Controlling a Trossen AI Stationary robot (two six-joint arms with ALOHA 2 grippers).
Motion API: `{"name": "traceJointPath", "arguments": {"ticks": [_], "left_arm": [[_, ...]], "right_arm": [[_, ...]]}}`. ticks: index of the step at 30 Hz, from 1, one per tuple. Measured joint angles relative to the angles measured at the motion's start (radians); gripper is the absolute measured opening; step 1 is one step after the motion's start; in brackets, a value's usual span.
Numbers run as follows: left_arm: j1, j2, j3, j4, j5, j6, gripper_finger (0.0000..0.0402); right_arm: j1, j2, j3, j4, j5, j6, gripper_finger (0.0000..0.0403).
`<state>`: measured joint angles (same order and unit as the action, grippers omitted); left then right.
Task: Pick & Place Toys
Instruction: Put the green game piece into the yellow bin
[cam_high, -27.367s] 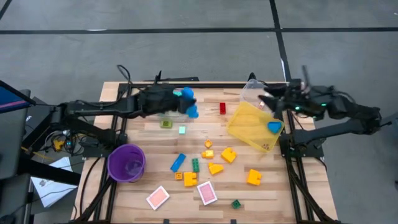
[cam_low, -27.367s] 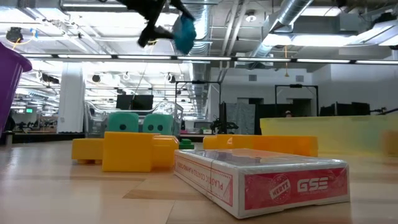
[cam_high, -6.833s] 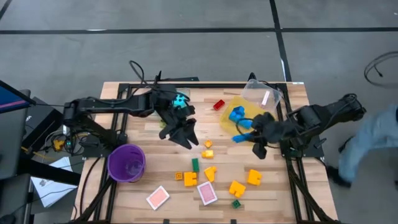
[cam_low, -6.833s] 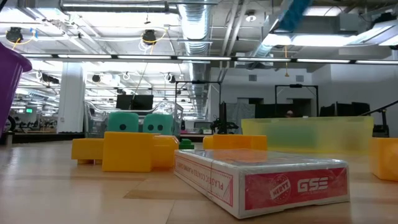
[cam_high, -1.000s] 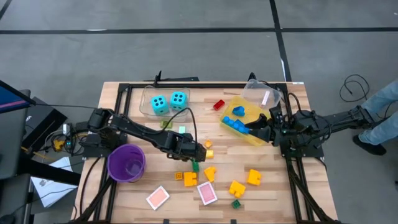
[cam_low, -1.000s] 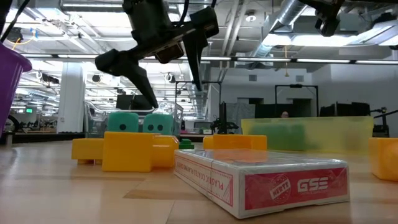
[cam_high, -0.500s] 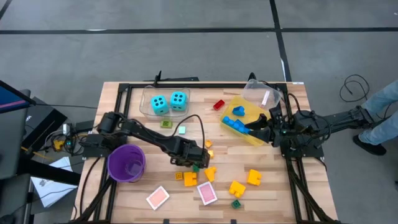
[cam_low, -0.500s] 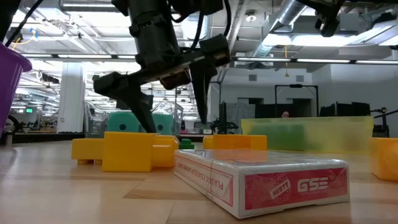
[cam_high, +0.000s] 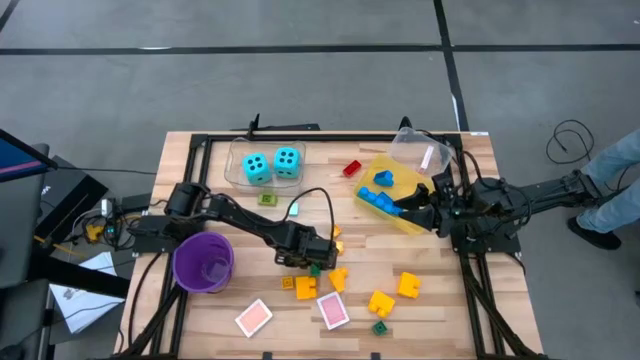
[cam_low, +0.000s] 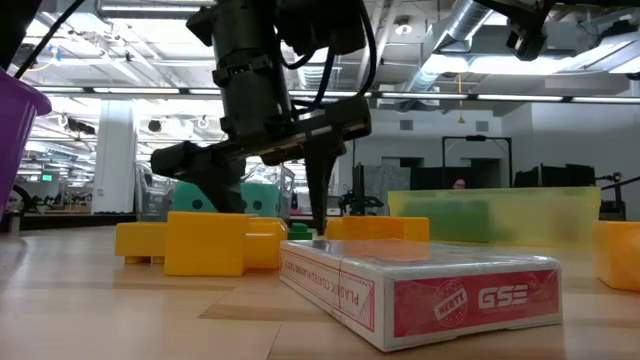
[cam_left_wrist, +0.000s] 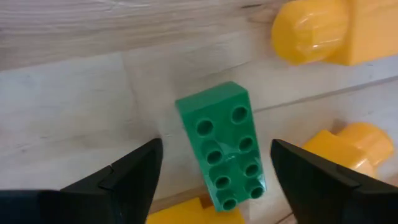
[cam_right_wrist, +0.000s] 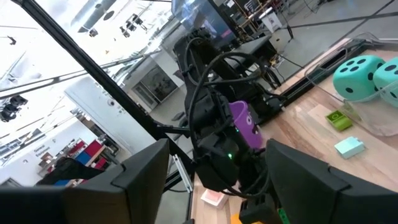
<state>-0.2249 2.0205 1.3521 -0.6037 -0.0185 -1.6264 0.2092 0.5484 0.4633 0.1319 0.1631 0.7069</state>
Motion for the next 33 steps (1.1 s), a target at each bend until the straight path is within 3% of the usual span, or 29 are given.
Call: {"name": "traceJointPath", "arguments": {"ticks": [11, 27, 33], "left_arm": [[0.000, -0.001, 0.000, -0.007, -0.019, 0.032, 0.0127], [0.045, -0.145, -0.002, 0.107, -0.128, 0.230, 0.0142], [0.088, -0.225, -0.002, 0.240, -0.271, 0.238, 0.0137]], "right_arm": [[0.000, 0.000, 0.000, 0.002, -0.003, 0.000, 0.0260], [0.000, 0.001, 0.000, 0.003, -0.002, 0.000, 0.0260], [-0.004, 0.017, 0.000, -0.007, 0.025, 0.000, 0.0260]]}}
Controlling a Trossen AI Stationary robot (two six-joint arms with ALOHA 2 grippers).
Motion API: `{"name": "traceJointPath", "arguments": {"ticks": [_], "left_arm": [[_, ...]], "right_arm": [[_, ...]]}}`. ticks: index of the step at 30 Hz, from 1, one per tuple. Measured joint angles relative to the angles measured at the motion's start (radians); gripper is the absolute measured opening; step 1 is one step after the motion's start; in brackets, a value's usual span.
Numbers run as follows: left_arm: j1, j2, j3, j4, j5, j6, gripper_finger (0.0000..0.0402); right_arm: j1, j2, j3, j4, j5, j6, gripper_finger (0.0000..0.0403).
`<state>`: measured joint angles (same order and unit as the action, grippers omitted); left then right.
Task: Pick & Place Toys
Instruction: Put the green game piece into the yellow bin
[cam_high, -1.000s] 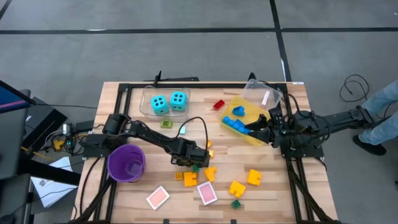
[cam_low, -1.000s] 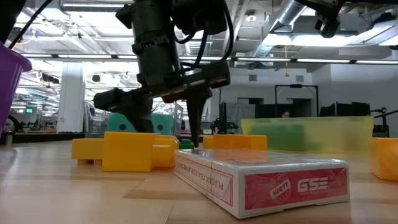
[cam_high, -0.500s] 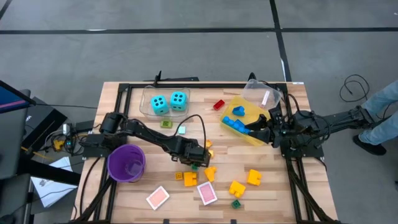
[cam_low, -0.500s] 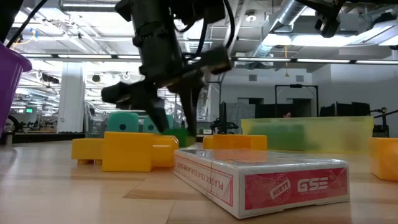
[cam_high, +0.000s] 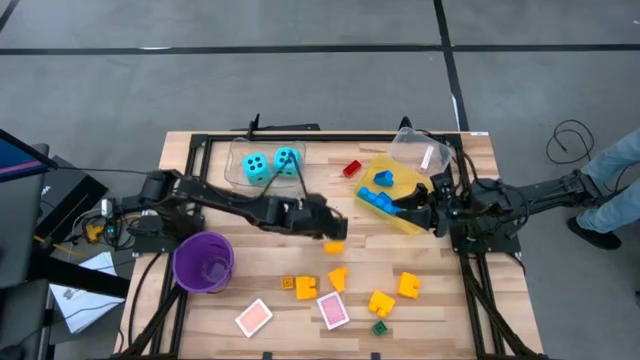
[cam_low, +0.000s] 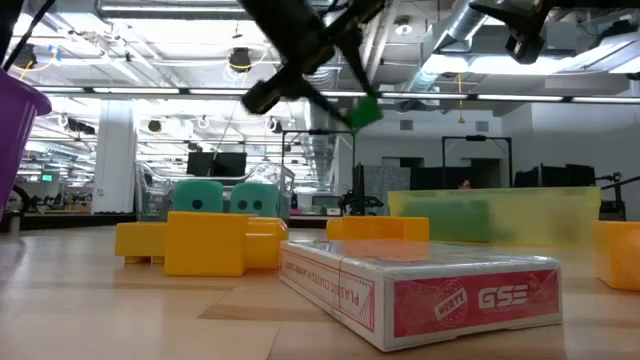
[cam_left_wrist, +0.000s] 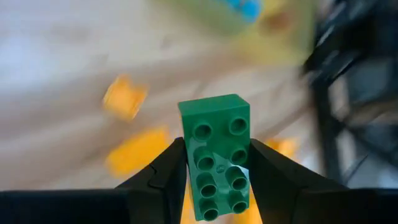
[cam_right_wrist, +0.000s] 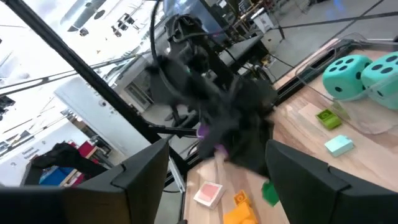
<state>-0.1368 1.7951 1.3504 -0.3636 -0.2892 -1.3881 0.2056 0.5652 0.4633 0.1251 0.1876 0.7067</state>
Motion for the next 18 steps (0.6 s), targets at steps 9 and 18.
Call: {"name": "traceJointPath", "arguments": {"ticks": [9, 18], "left_arm": [[0.075, -0.042, 0.000, 0.351, -0.102, 0.125, 0.0138], [0.105, -0.041, 0.001, 0.414, -0.076, 0.178, 0.0139]], "right_arm": [[-0.006, 0.060, 0.000, 0.003, 0.041, 0.000, 0.0260], [-0.006, 0.159, 0.001, 0.049, 0.141, 0.000, 0.0260]]}}
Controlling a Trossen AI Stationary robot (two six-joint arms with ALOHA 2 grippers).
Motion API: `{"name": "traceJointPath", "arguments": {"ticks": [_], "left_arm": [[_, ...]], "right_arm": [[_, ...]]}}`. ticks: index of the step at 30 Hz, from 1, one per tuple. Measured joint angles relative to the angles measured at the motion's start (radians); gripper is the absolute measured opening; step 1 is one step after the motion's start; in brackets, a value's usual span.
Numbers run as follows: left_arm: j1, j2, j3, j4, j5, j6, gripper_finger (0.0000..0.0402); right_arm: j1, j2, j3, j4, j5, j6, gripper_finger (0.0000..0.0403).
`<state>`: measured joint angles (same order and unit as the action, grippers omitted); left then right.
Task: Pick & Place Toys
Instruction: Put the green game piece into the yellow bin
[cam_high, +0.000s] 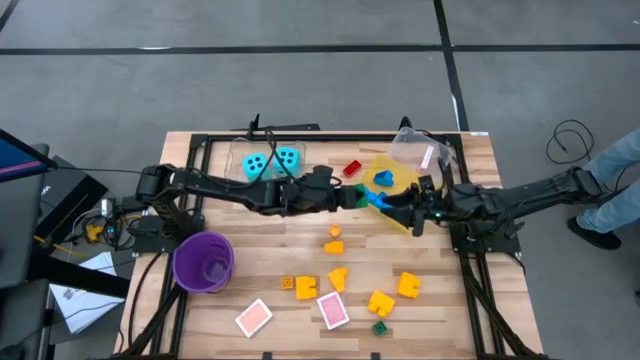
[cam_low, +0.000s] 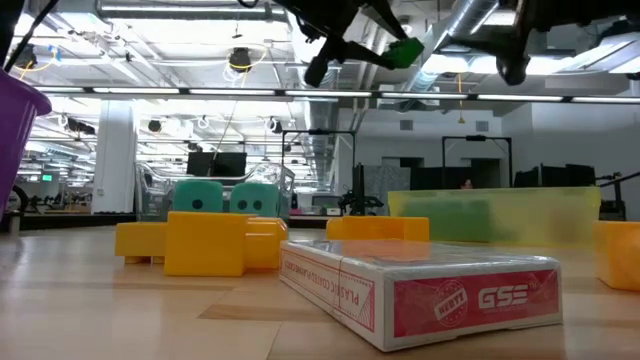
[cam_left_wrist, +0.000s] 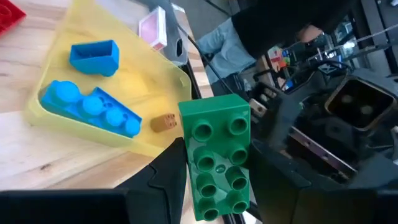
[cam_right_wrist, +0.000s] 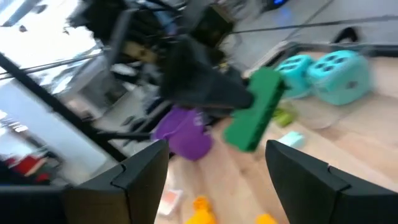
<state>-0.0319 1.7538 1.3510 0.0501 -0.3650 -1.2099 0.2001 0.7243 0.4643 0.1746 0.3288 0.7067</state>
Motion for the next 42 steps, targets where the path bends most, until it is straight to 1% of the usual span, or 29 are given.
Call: {"name": "traceJointPath", "arguments": {"ticks": [4, 13, 18, 22, 28, 35, 42], "left_arm": [[0.000, 0.000, 0.000, 0.030, 0.006, 0.001, 0.0139], [0.000, 0.000, 0.000, 0.042, 0.006, 0.000, 0.0139], [0.005, 0.000, 0.000, 0.042, 0.042, 0.001, 0.0139], [0.007, 0.000, -0.001, 0.025, 0.044, 0.000, 0.0139], [0.019, 0.000, -0.003, 0.031, 0.075, 0.006, 0.0139], [0.035, -0.023, 0.002, 0.056, 0.074, 0.037, 0.0139], [0.040, -0.054, 0.001, 0.035, 0.063, 0.062, 0.0139]], "right_arm": [[-0.002, 0.058, 0.026, 0.000, 0.069, -0.003, 0.0260], [-0.048, 0.223, 0.127, -0.001, 0.068, -0.008, 0.0260], [-0.062, 0.327, 0.190, -0.003, 0.065, -0.008, 0.0260], [-0.072, 0.387, 0.228, -0.027, 0.070, 0.021, 0.0260], [-0.073, 0.391, 0.264, -0.114, 0.086, 0.080, 0.0260], [-0.079, 0.374, 0.264, -0.125, 0.093, 0.085, 0.0260], [-0.085, 0.374, 0.263, -0.137, 0.094, 0.106, 0.0260]]}}
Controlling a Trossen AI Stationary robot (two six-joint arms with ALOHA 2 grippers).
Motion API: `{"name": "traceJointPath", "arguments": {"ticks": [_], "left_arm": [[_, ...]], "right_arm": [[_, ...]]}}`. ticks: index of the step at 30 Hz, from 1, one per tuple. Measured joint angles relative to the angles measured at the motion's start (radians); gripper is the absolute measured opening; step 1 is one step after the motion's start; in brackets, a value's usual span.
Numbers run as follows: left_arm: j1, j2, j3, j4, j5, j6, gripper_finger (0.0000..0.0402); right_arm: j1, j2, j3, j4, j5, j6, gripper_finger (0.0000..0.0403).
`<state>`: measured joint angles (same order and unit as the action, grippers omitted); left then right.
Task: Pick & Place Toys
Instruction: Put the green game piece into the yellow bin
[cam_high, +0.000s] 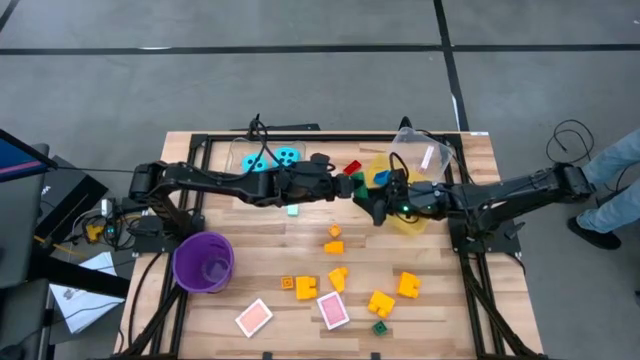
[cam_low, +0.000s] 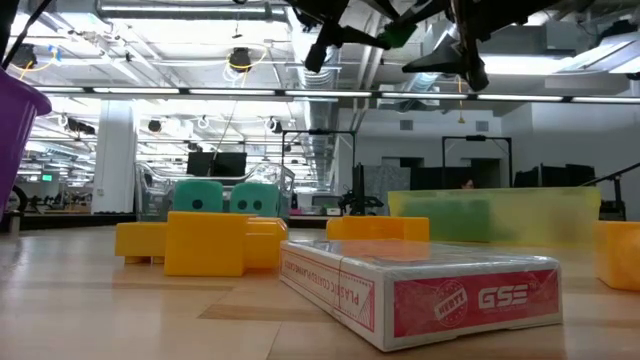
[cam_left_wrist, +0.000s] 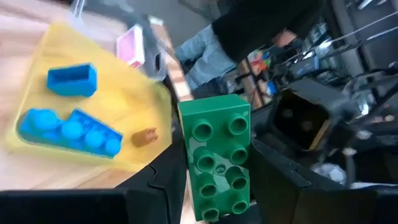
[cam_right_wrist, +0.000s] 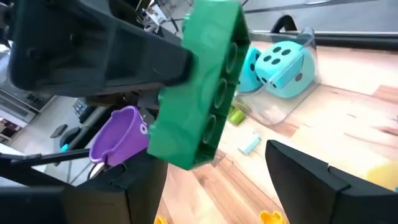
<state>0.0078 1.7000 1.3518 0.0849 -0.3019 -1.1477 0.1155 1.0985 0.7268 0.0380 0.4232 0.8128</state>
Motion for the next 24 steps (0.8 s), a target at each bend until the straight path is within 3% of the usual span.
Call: {"name": "traceJointPath", "arguments": {"ticks": [24], "left_arm": [[-0.008, 0.001, 0.000, -0.052, 0.002, -0.003, 0.0139]], "right_arm": [[-0.020, -0.001, 0.000, 0.063, -0.006, -0.009, 0.0260]]}}
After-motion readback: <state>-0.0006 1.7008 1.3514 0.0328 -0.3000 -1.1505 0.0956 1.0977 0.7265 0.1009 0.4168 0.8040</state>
